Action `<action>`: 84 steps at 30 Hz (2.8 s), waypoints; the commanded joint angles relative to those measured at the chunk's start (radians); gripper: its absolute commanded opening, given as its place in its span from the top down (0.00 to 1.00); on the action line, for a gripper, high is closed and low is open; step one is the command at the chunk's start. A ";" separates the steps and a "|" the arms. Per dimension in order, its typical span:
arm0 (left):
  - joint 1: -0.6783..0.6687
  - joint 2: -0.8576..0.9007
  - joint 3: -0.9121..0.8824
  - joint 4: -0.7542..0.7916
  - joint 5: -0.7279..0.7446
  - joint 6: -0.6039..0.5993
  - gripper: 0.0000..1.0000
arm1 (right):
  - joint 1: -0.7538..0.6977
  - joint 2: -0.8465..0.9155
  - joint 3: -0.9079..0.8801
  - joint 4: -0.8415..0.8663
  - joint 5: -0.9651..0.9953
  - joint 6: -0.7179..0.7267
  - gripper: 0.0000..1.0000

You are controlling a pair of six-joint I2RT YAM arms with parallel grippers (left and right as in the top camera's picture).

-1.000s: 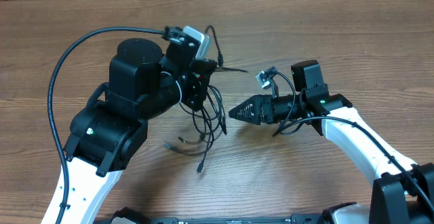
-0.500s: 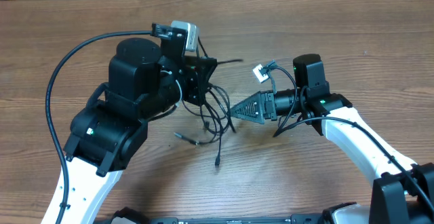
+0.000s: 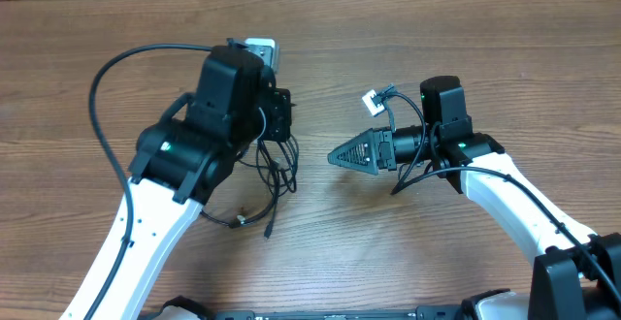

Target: Untangle cables

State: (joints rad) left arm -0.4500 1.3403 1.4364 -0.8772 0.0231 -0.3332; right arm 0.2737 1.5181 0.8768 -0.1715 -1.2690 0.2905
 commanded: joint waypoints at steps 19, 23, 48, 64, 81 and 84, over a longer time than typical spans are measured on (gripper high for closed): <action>0.011 0.399 0.018 0.015 0.421 0.116 0.23 | -0.022 -0.018 0.008 -0.231 0.311 -0.082 0.15; 0.040 0.399 0.018 0.010 0.327 0.111 0.18 | -0.021 -0.018 0.008 -0.275 0.395 -0.079 0.17; 0.045 0.406 -0.275 0.181 0.149 0.042 0.81 | 0.200 0.111 0.008 0.092 0.782 0.517 0.53; 0.045 0.406 -0.369 0.242 0.125 0.042 0.96 | 0.230 0.325 0.008 0.382 0.854 0.754 0.59; 0.044 0.406 -0.370 0.230 0.127 0.041 0.96 | 0.349 0.342 0.008 0.373 1.183 0.880 0.67; 0.044 0.406 -0.370 0.226 0.127 0.041 0.96 | 0.349 0.374 0.008 0.392 1.189 0.892 0.64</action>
State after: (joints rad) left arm -0.4057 1.7378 1.0801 -0.6460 0.1596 -0.2886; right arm 0.6224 1.8515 0.8776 0.2028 -0.1192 1.1667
